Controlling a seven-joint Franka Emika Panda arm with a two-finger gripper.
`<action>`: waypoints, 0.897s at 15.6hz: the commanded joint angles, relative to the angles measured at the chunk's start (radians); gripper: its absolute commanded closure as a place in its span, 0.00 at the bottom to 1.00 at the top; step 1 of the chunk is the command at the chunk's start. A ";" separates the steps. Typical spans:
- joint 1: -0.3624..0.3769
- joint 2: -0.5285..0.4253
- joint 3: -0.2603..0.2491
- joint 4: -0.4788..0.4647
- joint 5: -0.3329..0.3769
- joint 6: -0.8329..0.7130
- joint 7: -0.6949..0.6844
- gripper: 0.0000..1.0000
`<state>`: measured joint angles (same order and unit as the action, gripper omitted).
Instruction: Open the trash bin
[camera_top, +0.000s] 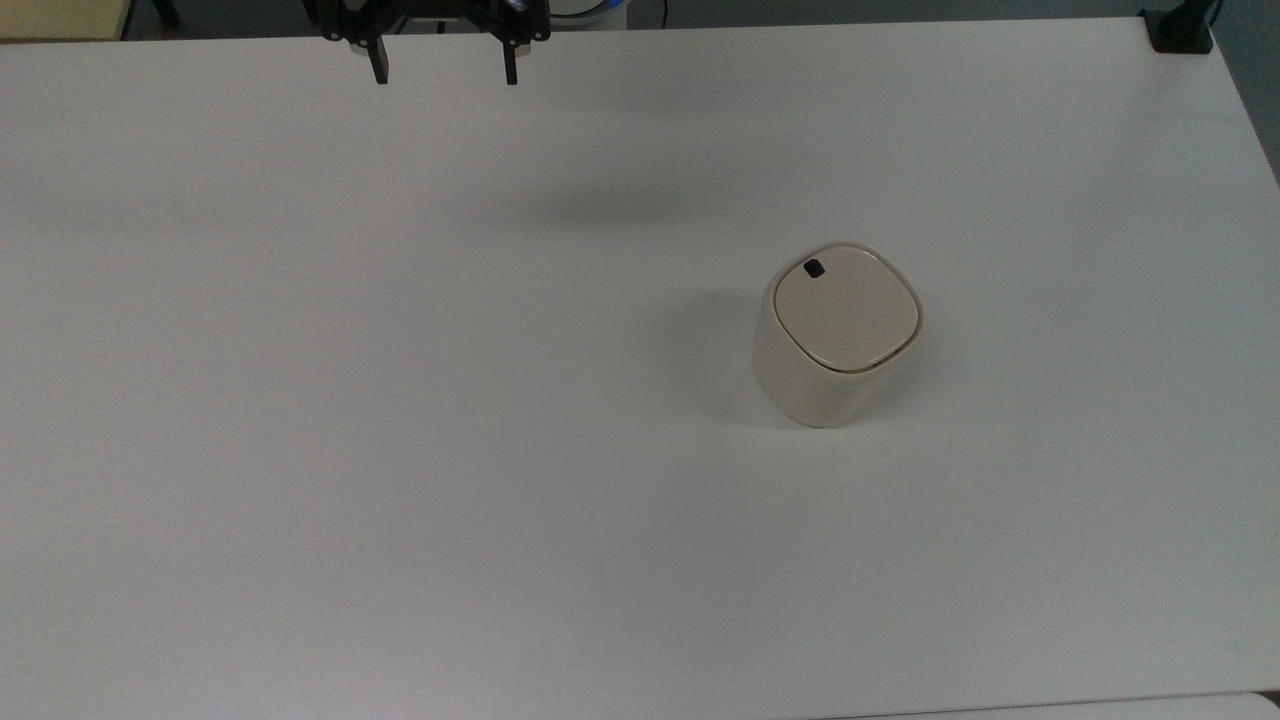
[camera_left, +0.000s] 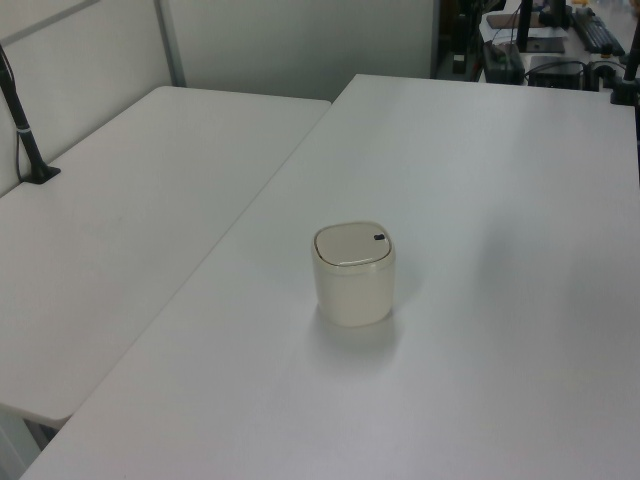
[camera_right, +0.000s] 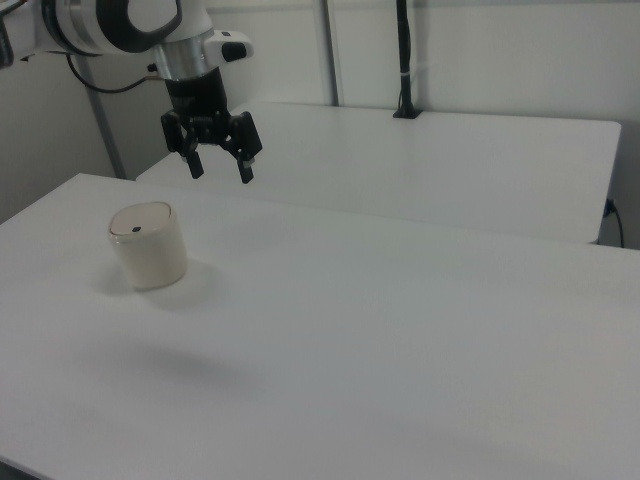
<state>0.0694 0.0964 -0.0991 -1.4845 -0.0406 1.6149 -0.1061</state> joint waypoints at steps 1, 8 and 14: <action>0.003 -0.032 -0.002 -0.031 -0.010 -0.016 0.007 0.00; 0.003 -0.032 -0.002 -0.031 -0.010 -0.018 0.006 0.00; -0.002 -0.032 -0.004 -0.031 -0.002 -0.015 0.003 0.34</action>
<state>0.0690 0.0964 -0.0991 -1.4845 -0.0406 1.6149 -0.1061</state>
